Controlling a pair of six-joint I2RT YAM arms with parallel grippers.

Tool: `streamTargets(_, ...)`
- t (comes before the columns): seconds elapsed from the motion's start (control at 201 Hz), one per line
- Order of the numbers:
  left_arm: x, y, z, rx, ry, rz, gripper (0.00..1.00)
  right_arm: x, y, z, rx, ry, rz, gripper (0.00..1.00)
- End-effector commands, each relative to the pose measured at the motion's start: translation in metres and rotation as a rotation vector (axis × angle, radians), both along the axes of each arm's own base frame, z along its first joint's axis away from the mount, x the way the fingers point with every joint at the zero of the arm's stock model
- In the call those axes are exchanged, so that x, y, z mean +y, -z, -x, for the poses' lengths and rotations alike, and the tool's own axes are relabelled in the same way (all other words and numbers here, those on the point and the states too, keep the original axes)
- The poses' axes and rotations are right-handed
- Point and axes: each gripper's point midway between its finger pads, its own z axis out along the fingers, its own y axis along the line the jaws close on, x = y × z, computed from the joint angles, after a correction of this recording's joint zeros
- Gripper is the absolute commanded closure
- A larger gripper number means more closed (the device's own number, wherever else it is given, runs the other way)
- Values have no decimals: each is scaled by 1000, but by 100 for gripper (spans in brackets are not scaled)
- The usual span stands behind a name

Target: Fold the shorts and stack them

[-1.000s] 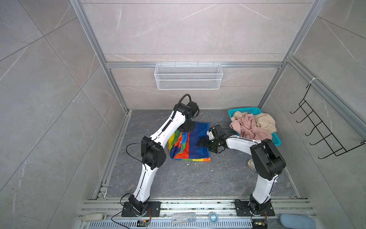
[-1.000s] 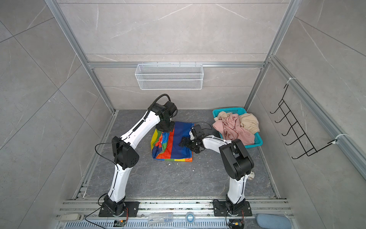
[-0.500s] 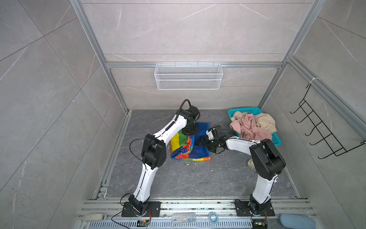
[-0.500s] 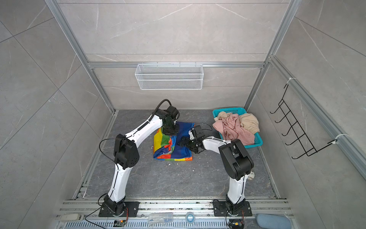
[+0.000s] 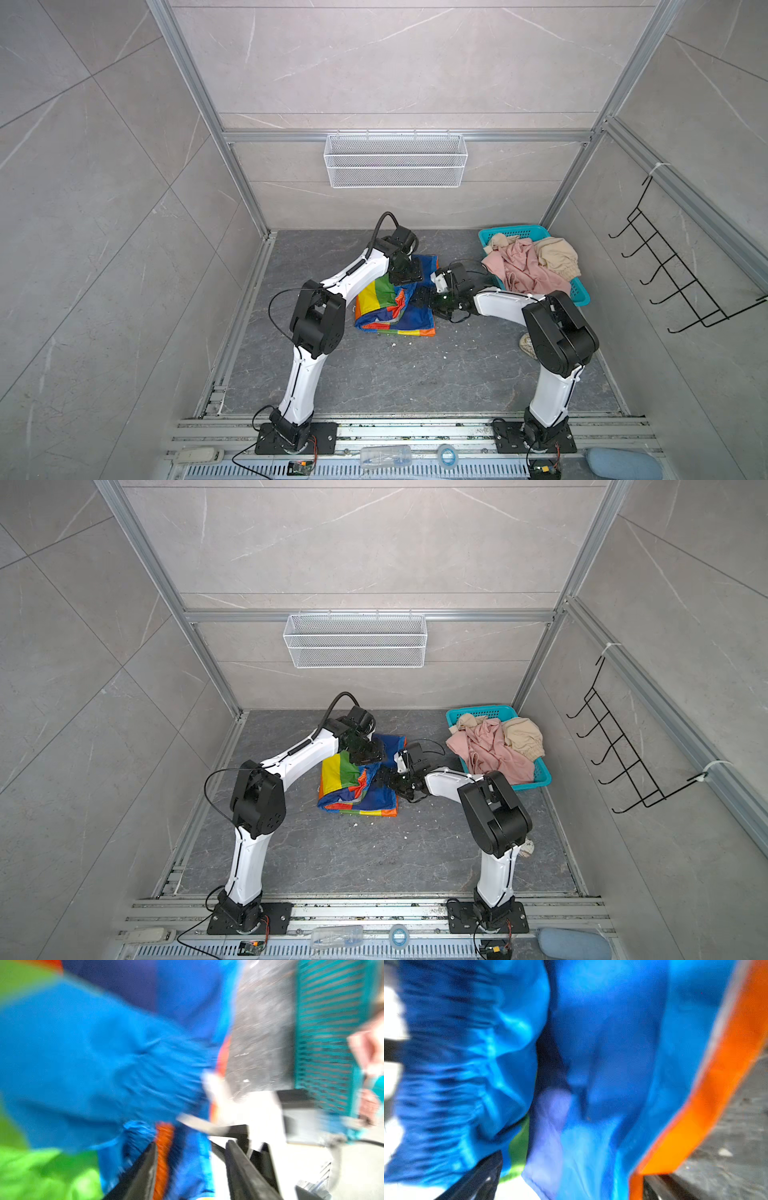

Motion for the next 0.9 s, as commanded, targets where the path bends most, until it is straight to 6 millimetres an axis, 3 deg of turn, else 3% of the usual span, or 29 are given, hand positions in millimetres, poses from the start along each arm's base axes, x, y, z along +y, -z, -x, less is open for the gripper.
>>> streamTargets(0.0,14,-102,-4,-275,14,55,37,-15,17,29,106,-8,72,0)
streamTargets(0.045,26,-118,-4,-332,-1,40,25,-19,7,28,92,-4,69,1)
streamTargets(0.095,39,-135,-4,-386,-22,41,2,-23,-7,26,70,3,62,1)
streamTargets(0.194,60,-155,-1,-434,-63,80,1,-29,-30,19,21,8,84,1)
streamTargets(0.249,72,-156,0,-428,-99,120,1,-29,-39,16,0,8,90,1)
streamTargets(0.408,92,-132,4,-365,-168,254,1,-19,-45,9,-19,-5,108,1)
streamTargets(0.528,96,-105,11,-298,-195,296,1,1,-38,7,-22,-43,148,0)
streamTargets(0.633,100,-86,17,-258,-215,307,1,7,-27,1,-11,-48,209,1)
streamTargets(0.892,115,-59,27,-197,-280,331,1,24,-6,-17,10,-42,238,2)
